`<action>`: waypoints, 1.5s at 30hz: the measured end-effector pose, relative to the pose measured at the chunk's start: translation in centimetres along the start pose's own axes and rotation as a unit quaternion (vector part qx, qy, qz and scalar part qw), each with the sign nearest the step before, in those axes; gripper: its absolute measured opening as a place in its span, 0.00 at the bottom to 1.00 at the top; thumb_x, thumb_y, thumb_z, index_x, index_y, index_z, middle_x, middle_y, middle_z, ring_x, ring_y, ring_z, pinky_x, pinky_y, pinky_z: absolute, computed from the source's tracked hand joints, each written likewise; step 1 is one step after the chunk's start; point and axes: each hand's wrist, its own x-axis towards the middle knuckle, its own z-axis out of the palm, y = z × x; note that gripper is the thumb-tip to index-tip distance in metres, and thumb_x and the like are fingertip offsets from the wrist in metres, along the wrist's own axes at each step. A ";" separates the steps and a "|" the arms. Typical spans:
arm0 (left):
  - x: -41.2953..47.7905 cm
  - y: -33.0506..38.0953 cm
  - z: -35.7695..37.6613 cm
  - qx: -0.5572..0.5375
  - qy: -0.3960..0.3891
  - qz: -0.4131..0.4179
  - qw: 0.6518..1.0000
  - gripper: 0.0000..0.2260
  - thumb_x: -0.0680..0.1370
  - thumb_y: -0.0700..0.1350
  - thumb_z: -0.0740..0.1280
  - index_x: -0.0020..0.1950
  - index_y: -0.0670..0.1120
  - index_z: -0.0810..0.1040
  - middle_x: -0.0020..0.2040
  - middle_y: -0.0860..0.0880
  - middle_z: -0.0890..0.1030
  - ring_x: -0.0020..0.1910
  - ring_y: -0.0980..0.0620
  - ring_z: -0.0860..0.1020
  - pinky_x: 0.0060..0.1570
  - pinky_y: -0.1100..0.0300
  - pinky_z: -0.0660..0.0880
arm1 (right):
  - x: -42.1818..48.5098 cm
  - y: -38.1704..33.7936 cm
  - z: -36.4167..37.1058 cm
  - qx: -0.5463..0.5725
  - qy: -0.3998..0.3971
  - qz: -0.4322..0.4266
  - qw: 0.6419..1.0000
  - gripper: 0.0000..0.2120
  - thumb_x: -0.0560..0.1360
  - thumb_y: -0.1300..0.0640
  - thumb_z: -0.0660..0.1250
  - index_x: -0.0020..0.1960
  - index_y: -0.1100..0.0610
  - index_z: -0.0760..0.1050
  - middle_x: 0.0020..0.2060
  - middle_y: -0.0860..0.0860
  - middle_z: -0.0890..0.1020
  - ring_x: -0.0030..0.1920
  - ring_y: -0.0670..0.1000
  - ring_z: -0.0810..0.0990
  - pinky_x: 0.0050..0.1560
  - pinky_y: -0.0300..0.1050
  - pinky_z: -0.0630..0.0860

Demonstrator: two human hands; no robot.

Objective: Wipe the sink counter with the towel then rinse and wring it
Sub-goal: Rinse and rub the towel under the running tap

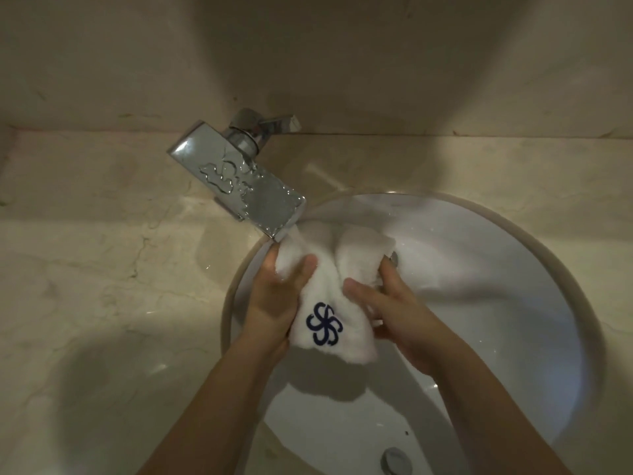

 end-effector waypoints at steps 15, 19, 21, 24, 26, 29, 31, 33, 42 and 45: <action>-0.3 -0.8 0.2 -0.026 0.069 0.057 0.996 0.11 0.84 0.55 0.62 0.67 0.59 0.74 0.54 0.52 0.86 0.52 0.53 0.86 0.46 0.56 0.82 | 1.5 0.4 3.9 0.087 0.207 -0.068 0.972 0.21 0.83 0.46 0.65 0.75 0.50 0.69 0.63 0.53 0.84 0.59 0.53 0.87 0.59 0.59 0.84; 0.3 -0.5 1.2 0.029 0.127 0.076 0.989 0.14 0.80 0.58 0.68 0.61 0.54 0.72 0.53 0.53 0.84 0.53 0.56 0.83 0.55 0.54 0.80 | 0.8 1.1 2.9 0.084 0.168 -0.083 0.979 0.19 0.85 0.51 0.62 0.74 0.39 0.71 0.62 0.43 0.86 0.61 0.48 0.85 0.57 0.46 0.84; 0.4 -0.3 1.7 0.080 0.166 0.097 0.978 0.16 0.80 0.58 0.68 0.60 0.50 0.71 0.50 0.55 0.83 0.49 0.60 0.82 0.50 0.64 0.77 | 0.6 1.0 3.3 0.059 0.169 -0.094 0.979 0.18 0.85 0.52 0.63 0.73 0.39 0.73 0.59 0.37 0.86 0.59 0.43 0.85 0.53 0.37 0.83; 0.8 -0.7 1.3 0.184 0.176 0.123 0.959 0.13 0.81 0.53 0.66 0.59 0.47 0.73 0.43 0.56 0.81 0.42 0.59 0.80 0.40 0.72 0.72 | 0.6 0.7 3.5 0.020 0.152 -0.105 0.983 0.21 0.85 0.50 0.64 0.77 0.44 0.71 0.66 0.39 0.82 0.67 0.42 0.81 0.67 0.43 0.78; 1.3 -0.6 0.8 0.207 0.176 0.144 0.952 0.12 0.81 0.52 0.67 0.61 0.47 0.76 0.43 0.54 0.82 0.43 0.54 0.81 0.44 0.64 0.75 | 0.7 0.7 3.4 0.030 0.118 -0.095 0.988 0.22 0.85 0.50 0.64 0.78 0.44 0.69 0.70 0.44 0.80 0.70 0.46 0.79 0.72 0.50 0.75; 1.9 -0.5 0.6 0.181 0.172 0.139 0.958 0.06 0.82 0.49 0.68 0.50 0.48 0.79 0.39 0.51 0.81 0.41 0.54 0.80 0.48 0.61 0.74 | 0.8 1.2 3.7 0.046 0.150 -0.104 0.982 0.21 0.85 0.56 0.63 0.77 0.49 0.71 0.68 0.48 0.83 0.67 0.49 0.82 0.67 0.49 0.79; 1.5 -0.6 0.8 0.077 0.129 0.099 0.984 0.06 0.82 0.45 0.68 0.46 0.53 0.80 0.41 0.48 0.83 0.44 0.51 0.82 0.53 0.54 0.78 | 1.4 1.2 4.1 0.068 0.216 -0.111 0.968 0.21 0.84 0.57 0.65 0.76 0.50 0.73 0.67 0.47 0.83 0.63 0.46 0.84 0.61 0.42 0.82; 0.9 -1.3 0.6 0.015 0.088 0.051 0.995 0.04 0.81 0.47 0.69 0.50 0.56 0.81 0.47 0.47 0.86 0.48 0.47 0.85 0.53 0.43 0.81 | 2.2 0.7 4.4 0.070 0.245 -0.114 0.960 0.24 0.82 0.56 0.69 0.77 0.48 0.71 0.67 0.41 0.81 0.56 0.34 0.83 0.53 0.32 0.81; 1.5 -0.9 0.7 0.071 0.048 0.104 0.991 0.09 0.78 0.50 0.72 0.56 0.53 0.77 0.50 0.52 0.86 0.49 0.62 0.84 0.52 0.58 0.81 | 1.7 1.6 5.3 -0.049 0.246 -0.136 0.958 0.19 0.81 0.51 0.69 0.72 0.44 0.75 0.63 0.42 0.84 0.63 0.42 0.83 0.64 0.44 0.80; 1.1 -0.6 0.9 0.083 0.070 0.103 0.989 0.06 0.81 0.54 0.66 0.54 0.54 0.78 0.44 0.55 0.85 0.48 0.56 0.84 0.49 0.59 0.80 | 3.0 0.1 6.2 -0.094 0.282 -0.157 0.942 0.15 0.80 0.56 0.69 0.52 0.34 0.79 0.42 0.34 0.85 0.48 0.37 0.84 0.48 0.34 0.79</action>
